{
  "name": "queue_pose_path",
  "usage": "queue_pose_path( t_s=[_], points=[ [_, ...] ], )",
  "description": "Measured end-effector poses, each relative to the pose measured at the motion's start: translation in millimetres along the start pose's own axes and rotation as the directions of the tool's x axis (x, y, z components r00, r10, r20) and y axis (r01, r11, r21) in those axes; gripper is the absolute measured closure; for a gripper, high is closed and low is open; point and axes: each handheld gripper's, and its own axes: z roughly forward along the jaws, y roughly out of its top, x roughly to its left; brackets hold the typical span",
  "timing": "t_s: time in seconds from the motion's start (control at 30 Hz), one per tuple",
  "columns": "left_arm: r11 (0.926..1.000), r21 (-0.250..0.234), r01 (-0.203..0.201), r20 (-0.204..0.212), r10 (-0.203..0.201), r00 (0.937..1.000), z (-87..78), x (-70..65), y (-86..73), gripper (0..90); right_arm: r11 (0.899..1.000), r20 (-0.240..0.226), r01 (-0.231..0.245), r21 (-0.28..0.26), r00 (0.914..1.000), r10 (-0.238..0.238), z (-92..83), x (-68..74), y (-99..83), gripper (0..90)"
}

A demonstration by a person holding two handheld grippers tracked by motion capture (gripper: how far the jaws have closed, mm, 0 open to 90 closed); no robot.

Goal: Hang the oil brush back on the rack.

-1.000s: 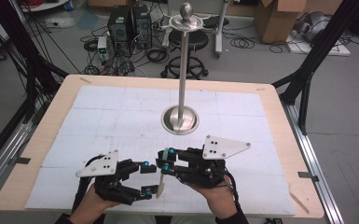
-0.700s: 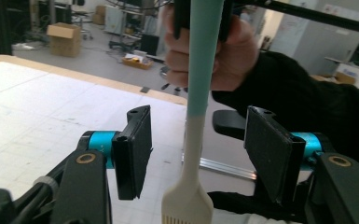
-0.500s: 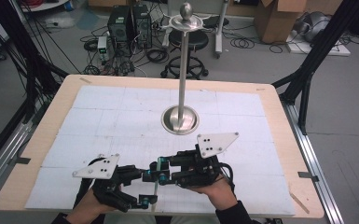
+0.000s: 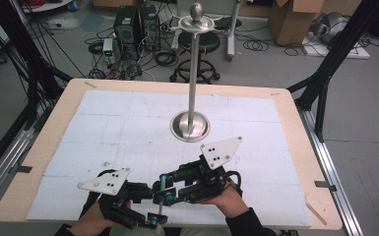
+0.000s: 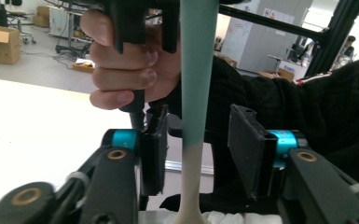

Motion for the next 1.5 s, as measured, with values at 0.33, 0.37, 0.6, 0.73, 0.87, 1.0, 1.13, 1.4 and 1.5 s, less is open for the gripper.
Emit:
queue_pose_path(
  t_s=[0.33, 0.37, 0.6, 0.73, 0.87, 1.0, 1.13, 1.4, 1.5],
  points=[
    [0.9997, -0.001, -0.024, 0.014, 0.024, 0.9996, -0.1, -1.5, -0.6, 72.9, 1.000, -0.024, -0.001, -0.012, 0.9997, 0.001, 1.3, 1.0, -0.1, 75.3],
    [0.9996, -0.001, -0.026, 0.014, 0.026, 0.9995, -0.2, -1.7, -0.5, 73.9, 1.000, -0.027, -0.002, -0.012, 0.9996, 0.002, 1.4, 1.1, -0.2, 75.3],
    [0.9993, 0.002, -0.038, 0.004, 0.038, 0.9993, -1.5, -2.3, -0.8, 80.2, 1.000, -0.036, 0.000, -0.015, 0.9994, 0.000, 3.2, 1.8, -0.4, 75.2],
    [0.9989, 0.005, -0.047, -0.037, 0.047, 0.9982, -2.9, -1.8, -0.8, 80.9, 1.000, -0.022, -0.017, -0.019, 0.9996, 0.016, 3.3, 1.5, -0.9, 69.1],
    [0.9997, 0.016, -0.020, -0.153, 0.022, 0.9880, -7.2, 1.8, -1.7, 81.0, 0.993, 0.126, -0.086, -0.078, 0.9874, 0.096, -3.0, 1.3, -1.5, 37.2],
    [0.9998, 0.010, 0.015, -0.331, -0.011, 0.9436, -13.2, 8.4, -4.1, 81.0, 0.992, 0.292, -0.083, -0.091, 0.9505, 0.106, -10.2, 3.6, -3.6, 28.7],
    [0.9989, -0.016, 0.043, -0.468, -0.046, 0.8825, -17.4, 11.2, -8.4, 80.9, 0.997, 0.452, -0.049, -0.061, 0.8891, 0.072, -14.2, 7.3, -8.2, 27.7],
    [0.9997, 0.006, 0.025, -0.619, -0.016, 0.7854, -15.1, 8.9, -12.8, 80.9, 1.000, 0.627, -0.011, 0.004, 0.7793, 0.006, -3.2, 14.7, -14.9, 29.4],
    [0.9998, 0.011, 0.013, -0.646, -0.003, 0.7633, -14.1, 6.7, -12.4, 81.0, 0.999, 0.672, -0.012, 0.033, 0.7400, -0.014, 4.0, 16.6, -15.3, 30.8]
  ],
)
